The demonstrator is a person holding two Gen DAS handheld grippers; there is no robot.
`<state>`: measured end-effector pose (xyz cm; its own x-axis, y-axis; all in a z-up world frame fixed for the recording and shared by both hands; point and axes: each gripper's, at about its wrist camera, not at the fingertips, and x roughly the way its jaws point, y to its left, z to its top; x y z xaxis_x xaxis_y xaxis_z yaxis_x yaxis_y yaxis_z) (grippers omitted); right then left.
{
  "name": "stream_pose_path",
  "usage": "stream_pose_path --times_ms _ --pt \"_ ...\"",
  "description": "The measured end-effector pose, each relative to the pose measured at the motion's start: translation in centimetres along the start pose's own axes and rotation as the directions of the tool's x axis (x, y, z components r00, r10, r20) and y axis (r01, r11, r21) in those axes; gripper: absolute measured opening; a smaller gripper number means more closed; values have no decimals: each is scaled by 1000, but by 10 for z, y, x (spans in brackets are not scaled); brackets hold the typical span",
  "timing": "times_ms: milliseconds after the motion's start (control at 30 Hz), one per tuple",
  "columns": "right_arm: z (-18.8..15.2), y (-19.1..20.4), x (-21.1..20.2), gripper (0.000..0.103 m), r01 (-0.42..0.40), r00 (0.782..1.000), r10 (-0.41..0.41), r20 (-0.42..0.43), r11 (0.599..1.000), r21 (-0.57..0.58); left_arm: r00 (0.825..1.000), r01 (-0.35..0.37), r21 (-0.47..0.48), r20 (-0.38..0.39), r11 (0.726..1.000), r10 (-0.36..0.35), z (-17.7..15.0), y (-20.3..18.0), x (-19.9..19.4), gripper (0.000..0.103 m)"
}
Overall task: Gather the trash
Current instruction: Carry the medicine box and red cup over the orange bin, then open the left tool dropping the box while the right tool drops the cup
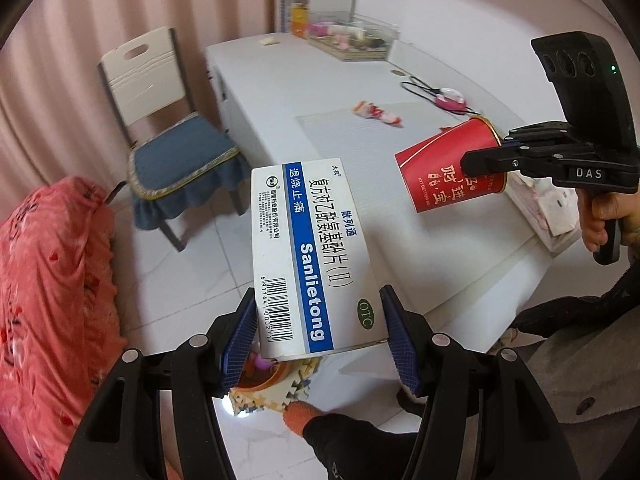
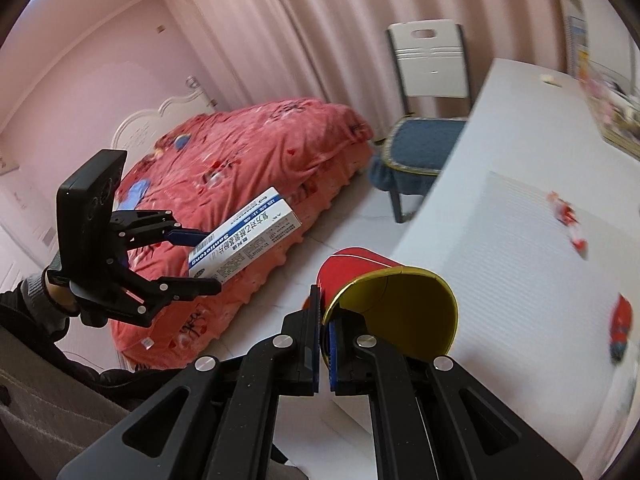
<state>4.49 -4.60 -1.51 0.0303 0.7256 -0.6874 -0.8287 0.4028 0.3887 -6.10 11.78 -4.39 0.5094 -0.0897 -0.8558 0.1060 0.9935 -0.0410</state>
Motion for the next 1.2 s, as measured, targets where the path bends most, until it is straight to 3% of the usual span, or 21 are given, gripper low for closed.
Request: stream_pose_path --times_ms 333,667,1200 --pt "41 42 85 4 -96 992 90 -86 992 -76 998 -54 -136 -33 989 50 -31 69 -3 62" --pt "64 60 196 4 -154 973 141 -183 986 -56 993 -72 -216 -105 974 50 -58 136 33 62" --pt "28 21 355 4 -87 932 103 -347 994 60 977 -1 -299 -206 954 -63 -102 197 131 62"
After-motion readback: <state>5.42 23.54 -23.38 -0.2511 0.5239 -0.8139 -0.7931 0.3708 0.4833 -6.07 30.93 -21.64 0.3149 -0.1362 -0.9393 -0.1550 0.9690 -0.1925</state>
